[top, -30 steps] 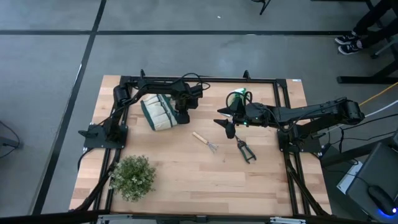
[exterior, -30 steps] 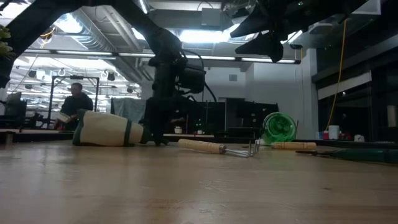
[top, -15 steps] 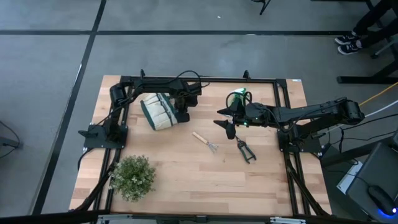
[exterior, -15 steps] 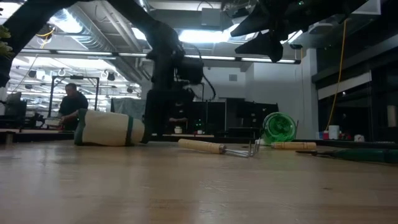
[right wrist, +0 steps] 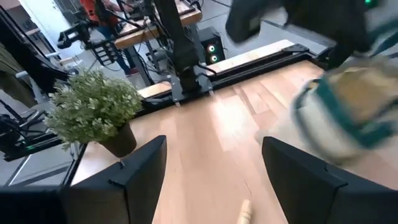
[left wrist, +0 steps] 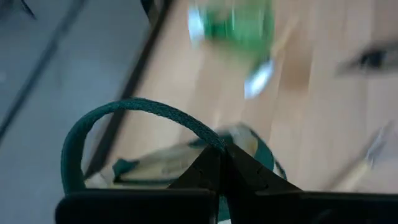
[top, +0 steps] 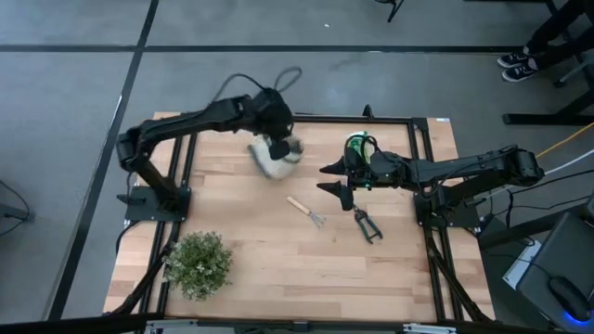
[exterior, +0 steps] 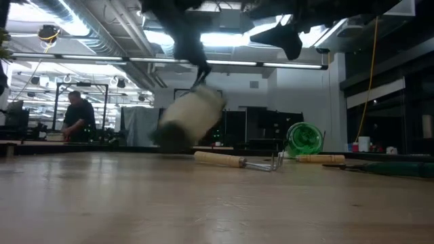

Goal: Pick & Place Garden tools in Gardening bag
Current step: Prepare the gardening bag

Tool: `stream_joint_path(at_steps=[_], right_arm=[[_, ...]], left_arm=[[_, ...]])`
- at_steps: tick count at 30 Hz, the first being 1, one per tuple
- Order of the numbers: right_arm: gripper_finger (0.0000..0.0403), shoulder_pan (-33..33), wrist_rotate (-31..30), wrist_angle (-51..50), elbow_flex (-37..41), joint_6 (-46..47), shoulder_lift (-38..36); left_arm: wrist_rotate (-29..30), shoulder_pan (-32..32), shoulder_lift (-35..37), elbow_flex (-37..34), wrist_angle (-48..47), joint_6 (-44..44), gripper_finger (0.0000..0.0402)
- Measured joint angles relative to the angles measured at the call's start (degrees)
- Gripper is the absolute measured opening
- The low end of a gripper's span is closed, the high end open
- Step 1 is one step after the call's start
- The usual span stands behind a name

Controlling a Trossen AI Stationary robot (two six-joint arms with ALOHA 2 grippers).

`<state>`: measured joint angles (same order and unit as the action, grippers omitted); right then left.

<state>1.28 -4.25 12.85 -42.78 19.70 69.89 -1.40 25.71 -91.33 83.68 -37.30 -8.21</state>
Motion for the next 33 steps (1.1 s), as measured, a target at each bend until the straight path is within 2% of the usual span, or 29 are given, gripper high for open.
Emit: stream_joint_path(at_steps=[4,8,11,17,21,28,33], right_arm=[[0.0268,-0.13,-0.02,0.04,0.0,-0.1,0.0],[0.0268,-0.17,-0.02,0.0,0.0,-1.1,0.0],[0.0268,-0.17,-0.02,-0.05,0.0,-1.16,0.0],[0.0268,-0.18,-0.02,-0.52,0.0,-1.29,0.0],[0.0268,-0.2,-0.04,-1.87,0.0,-1.29,0.0],[0.0268,-0.2,-0.04,-3.9,0.0,-1.29,0.0],[0.0268,-0.18,-0.04,-3.89,0.0,-1.3,0.0]], left_arm=[[0.36,-0.77,3.75,0.09,6.19,1.98,0.0003],[0.88,-2.43,4.51,-0.52,6.66,5.21,0.0003],[1.95,-4.27,4.39,-4.87,9.21,7.56,0.0003],[1.98,-8.02,4.33,-18.02,25.32,14.66,0.0003],[3.77,-10.27,4.33,-23.08,32.15,19.3,0.0003],[6.46,-13.34,4.39,-24.24,32.56,19.79,0.0003],[7.97,-13.46,6.68,-24.2,26.79,20.23,0.0006]])
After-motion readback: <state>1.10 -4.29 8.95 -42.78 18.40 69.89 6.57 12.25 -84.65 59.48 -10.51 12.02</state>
